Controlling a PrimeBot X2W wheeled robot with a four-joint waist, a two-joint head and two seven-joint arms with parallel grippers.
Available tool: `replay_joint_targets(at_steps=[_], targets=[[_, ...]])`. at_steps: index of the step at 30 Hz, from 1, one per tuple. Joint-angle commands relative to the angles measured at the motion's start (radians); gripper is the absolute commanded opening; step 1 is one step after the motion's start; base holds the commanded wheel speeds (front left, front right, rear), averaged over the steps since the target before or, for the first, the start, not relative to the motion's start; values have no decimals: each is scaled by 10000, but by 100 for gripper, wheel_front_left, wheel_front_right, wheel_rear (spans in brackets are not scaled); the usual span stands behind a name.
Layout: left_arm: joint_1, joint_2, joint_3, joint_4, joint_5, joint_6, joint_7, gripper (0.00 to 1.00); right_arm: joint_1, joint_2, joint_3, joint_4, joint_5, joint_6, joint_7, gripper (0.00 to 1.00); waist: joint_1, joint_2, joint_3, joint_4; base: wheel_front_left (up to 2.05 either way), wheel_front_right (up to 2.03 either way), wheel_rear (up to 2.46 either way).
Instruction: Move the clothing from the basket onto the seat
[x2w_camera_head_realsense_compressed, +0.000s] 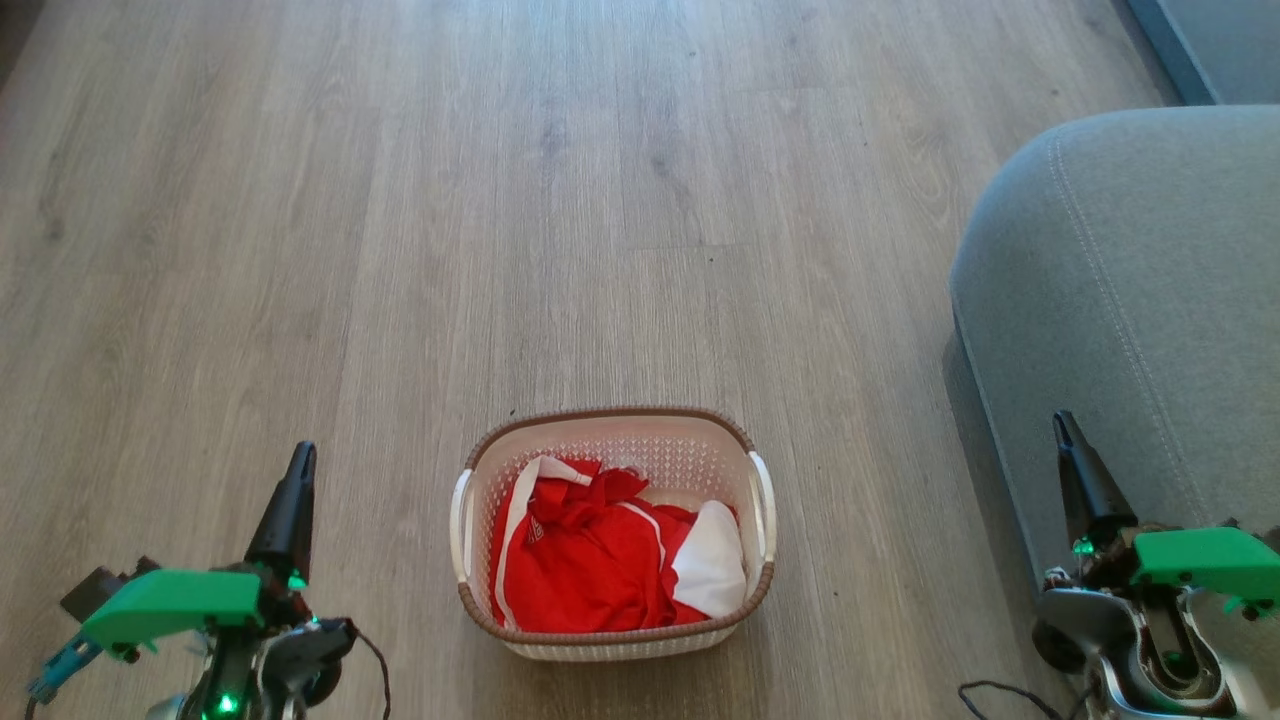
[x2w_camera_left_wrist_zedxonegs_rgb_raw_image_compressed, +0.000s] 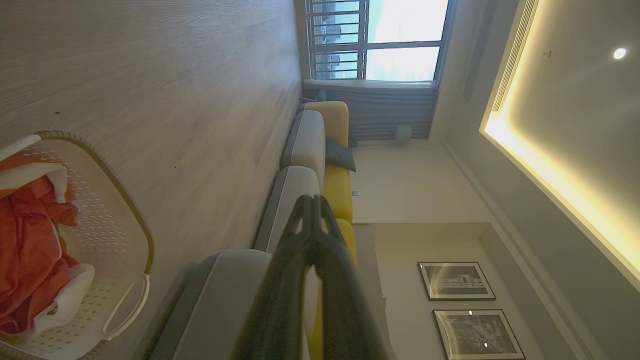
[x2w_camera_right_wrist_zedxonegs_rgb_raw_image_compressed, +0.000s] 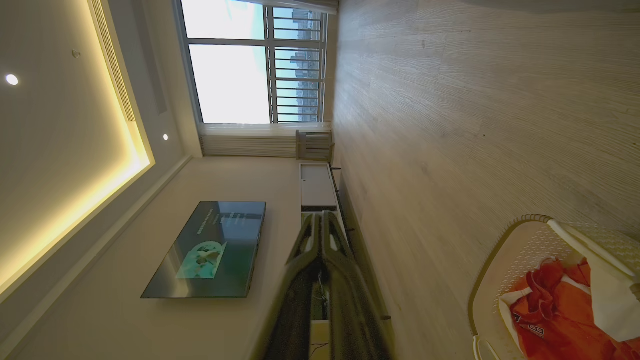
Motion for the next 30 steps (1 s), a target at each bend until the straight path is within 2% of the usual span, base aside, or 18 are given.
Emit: replay_joint_targets(at_steps=[1, 30], targets=[[-282, 93, 337, -341, -57, -92, 71, 0, -234, -39, 177, -399, 61, 0, 52, 0, 0, 0, 0, 0, 0, 0, 0], [-282, 93, 337, -341, -57, -92, 71, 0, -234, -39, 177, -399, 61, 0, 52, 0, 0, 0, 0, 0, 0, 0, 0]])
